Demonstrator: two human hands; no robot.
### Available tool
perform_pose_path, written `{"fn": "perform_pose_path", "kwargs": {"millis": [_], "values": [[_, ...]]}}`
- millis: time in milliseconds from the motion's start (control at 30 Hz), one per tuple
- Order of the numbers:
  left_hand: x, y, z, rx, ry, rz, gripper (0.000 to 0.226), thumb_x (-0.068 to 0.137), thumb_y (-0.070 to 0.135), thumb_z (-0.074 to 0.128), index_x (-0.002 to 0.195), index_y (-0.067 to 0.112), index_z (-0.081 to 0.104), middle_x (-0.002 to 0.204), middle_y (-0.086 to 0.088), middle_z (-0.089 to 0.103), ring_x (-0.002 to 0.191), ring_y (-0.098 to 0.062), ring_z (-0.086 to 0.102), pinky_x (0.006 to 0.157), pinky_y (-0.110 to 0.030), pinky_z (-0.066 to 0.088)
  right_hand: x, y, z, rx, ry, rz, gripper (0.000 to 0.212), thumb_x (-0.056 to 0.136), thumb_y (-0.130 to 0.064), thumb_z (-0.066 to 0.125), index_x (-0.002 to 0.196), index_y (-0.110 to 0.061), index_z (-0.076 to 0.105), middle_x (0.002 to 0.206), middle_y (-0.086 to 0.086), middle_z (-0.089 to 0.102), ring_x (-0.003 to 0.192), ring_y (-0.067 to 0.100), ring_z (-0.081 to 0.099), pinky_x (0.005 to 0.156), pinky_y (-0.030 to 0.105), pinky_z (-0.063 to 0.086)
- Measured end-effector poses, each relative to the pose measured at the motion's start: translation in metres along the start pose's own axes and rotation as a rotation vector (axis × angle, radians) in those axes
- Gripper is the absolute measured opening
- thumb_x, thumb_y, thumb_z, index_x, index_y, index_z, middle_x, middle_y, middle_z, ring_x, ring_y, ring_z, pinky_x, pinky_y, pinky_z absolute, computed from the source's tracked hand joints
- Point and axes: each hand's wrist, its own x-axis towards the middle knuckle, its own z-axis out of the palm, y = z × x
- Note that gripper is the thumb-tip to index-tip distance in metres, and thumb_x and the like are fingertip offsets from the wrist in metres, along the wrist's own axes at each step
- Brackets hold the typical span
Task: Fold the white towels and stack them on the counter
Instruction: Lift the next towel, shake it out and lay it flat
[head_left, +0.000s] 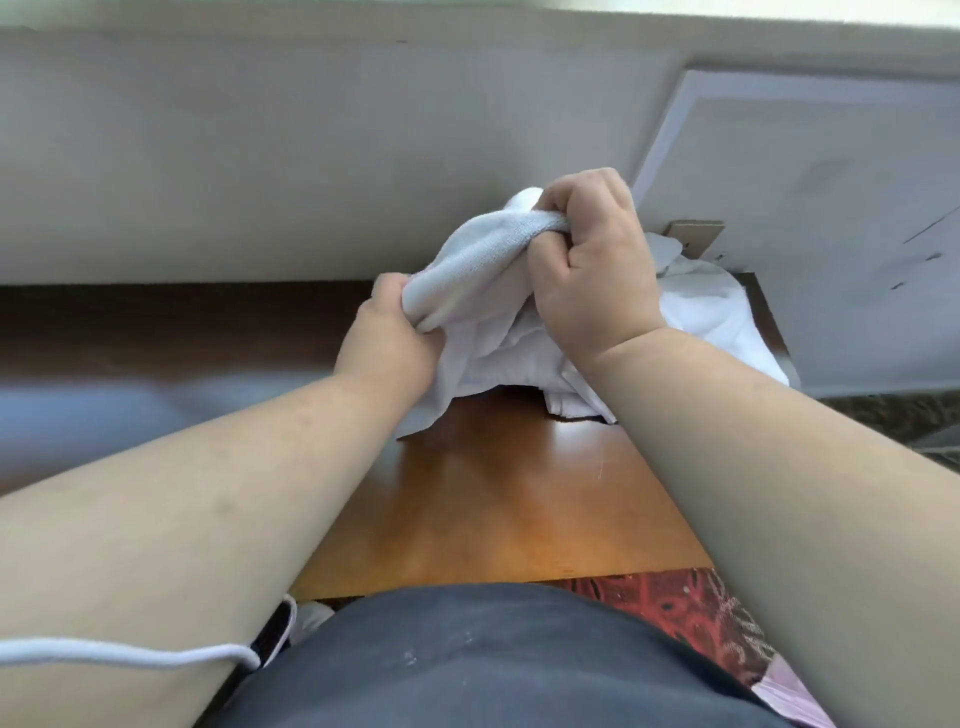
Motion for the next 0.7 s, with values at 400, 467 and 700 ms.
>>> {"fn": "perform_pose_path", "kwargs": {"millis": [400, 467, 700], "values": [[0.016, -0.025, -0.176, 0.475, 0.264, 0.322, 0.019, 0.085, 0.033, 0.048, 0.101, 0.042, 0.044, 0.099, 0.004, 0.04, 0.072, -0.026, 0.049, 0.066, -0.035, 0.037, 0.015, -0.077, 0.064, -0.004, -0.033, -0.184, 0.025, 0.08, -0.005, 0.044, 0.098, -0.003, 0.061, 0.1, -0.001, 0.046, 0.086, 0.003, 0.04, 0.078, 0.025, 0.041], [0.013, -0.033, -0.214, 0.559, 0.269, 0.321, 0.017, 0.083, 0.03, 0.045, 0.091, 0.044, 0.041, 0.094, 0.003, 0.044, 0.069, -0.026, 0.053, 0.062, -0.034, 0.041, 0.012, -0.101, 0.084, -0.007, -0.048, -0.21, 0.024, 0.08, -0.006, 0.045, 0.098, -0.004, 0.061, 0.101, -0.001, 0.046, 0.086, 0.003, 0.04, 0.077, 0.027, 0.041], [-0.017, -0.1, -0.354, 0.655, 0.298, 0.39, 0.038, 0.086, 0.025, 0.05, 0.119, 0.042, 0.041, 0.119, -0.006, 0.045, 0.095, -0.036, 0.054, 0.084, -0.049, 0.048, -0.006, -0.206, 0.174, -0.019, -0.059, -0.323, 0.023, 0.082, -0.009, 0.046, 0.1, -0.006, 0.061, 0.103, 0.0, 0.05, 0.089, 0.016, 0.049, 0.072, 0.031, 0.042]]}}
